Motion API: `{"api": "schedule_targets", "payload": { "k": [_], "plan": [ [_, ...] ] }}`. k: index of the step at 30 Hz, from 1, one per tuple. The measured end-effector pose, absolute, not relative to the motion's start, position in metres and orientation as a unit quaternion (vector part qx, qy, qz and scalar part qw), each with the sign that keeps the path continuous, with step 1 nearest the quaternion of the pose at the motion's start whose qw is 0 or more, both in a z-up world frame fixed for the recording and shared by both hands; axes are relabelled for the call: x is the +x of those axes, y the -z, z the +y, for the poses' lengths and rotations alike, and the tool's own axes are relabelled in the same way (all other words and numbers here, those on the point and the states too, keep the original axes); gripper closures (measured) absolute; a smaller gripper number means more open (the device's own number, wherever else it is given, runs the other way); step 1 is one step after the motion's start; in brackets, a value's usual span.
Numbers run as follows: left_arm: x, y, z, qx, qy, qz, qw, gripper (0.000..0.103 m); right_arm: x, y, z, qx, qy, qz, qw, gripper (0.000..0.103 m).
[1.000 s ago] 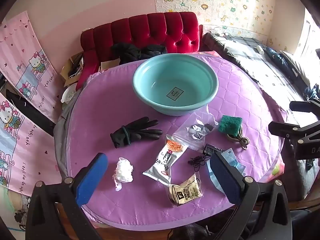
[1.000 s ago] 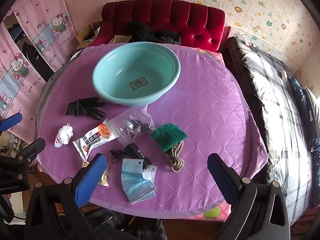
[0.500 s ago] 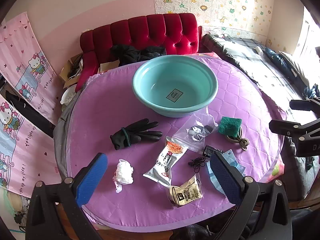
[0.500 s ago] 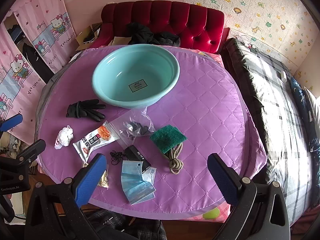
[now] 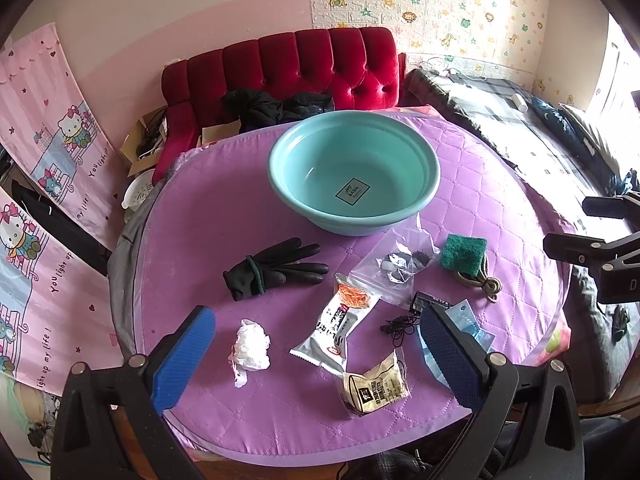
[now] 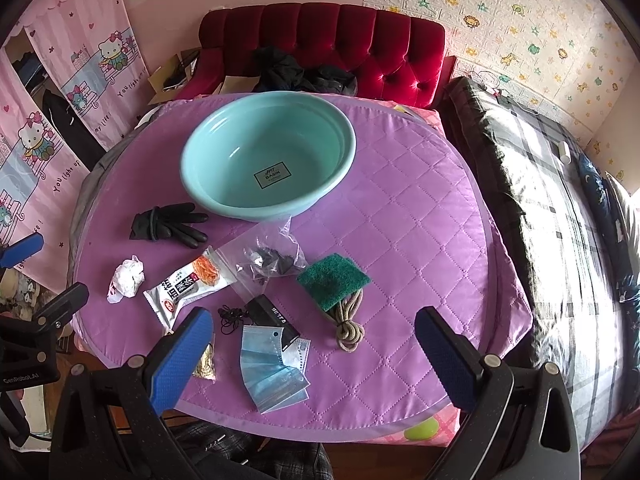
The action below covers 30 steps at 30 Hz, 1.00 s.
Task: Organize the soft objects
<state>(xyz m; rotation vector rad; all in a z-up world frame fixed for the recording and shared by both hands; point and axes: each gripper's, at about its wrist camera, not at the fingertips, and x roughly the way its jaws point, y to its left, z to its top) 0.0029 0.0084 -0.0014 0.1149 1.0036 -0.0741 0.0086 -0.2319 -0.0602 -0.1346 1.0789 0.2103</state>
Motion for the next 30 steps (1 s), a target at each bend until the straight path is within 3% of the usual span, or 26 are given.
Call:
{"api": "schedule_targets", "payload": {
  "k": [30],
  "plan": [
    [0.0056,0.0027,0.0189,0.055,0.024,0.471,0.88,0.0,0.0182,0.0589,-0.2286,-0.065,-0.096,0.502,0.857,0.0]
  ]
}}
